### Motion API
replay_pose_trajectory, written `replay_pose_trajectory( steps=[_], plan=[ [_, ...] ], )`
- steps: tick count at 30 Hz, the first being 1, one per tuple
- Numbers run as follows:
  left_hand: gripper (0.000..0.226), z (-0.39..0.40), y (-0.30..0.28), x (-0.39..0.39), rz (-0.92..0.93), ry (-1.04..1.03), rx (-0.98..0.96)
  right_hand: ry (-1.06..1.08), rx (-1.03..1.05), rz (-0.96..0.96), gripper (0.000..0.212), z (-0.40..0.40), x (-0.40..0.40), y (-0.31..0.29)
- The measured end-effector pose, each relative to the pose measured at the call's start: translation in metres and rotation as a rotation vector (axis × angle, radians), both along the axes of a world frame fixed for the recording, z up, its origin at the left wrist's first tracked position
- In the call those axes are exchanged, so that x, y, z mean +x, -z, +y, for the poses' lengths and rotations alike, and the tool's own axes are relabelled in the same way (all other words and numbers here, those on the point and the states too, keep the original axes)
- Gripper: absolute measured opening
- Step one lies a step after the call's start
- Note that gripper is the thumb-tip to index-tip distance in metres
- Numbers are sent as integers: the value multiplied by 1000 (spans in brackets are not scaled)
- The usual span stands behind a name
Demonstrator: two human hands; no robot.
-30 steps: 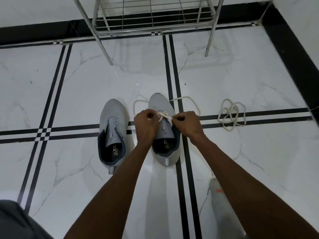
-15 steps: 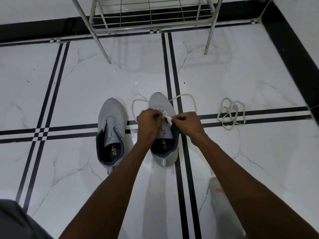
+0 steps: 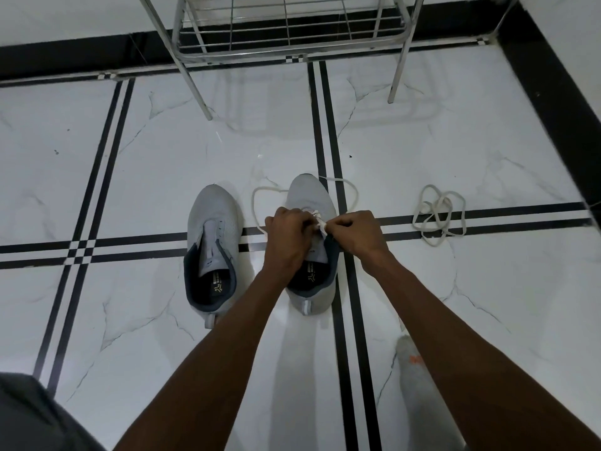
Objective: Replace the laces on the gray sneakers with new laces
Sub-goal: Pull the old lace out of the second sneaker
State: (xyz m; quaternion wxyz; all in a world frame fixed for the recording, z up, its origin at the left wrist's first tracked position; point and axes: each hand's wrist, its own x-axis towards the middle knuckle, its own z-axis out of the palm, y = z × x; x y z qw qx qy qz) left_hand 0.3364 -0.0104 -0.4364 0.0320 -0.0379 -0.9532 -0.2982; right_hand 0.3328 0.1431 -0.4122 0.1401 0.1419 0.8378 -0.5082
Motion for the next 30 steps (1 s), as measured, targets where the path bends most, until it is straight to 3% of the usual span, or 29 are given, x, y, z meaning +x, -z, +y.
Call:
replay_pose_trajectory(
  steps=[3,5,7,9,12,17,19,22,24,27,30],
  plan=[
    [11,-10,-10,-3,37,-467,327,12,-27,-17,13,2,0,0],
    [12,-24,-11,-5,-5,-707,397,17,-26,-23,13,1,2,-1],
    [15,-27,-14,-2,33,-638,323,15,-12,-10,13,-1,2,-1],
    [23,-16,-18,3,89,-373,188,13,-2,-7,14,-3,2,-1],
    [13,4,-12,9,55,-65,-12,-4,13,-5,13,-3,2,-1],
    [16,3,-7,2,-28,-19,-80,-1,29,13,13,-2,4,1],
    [16,-7,-4,0,-10,-165,33,38,-3,-10,13,-1,5,0],
    [16,-39,-2,-7,16,-596,303,52,-20,-19,13,2,4,-2],
    [14,-46,-6,-5,50,-630,190,29,-3,-10,13,0,4,-3],
    [20,-25,-16,0,144,-279,115,18,2,-6,15,-3,5,-2],
    [11,-3,-11,1,63,37,-53,4,37,10,16,-3,4,-1]
  ],
)
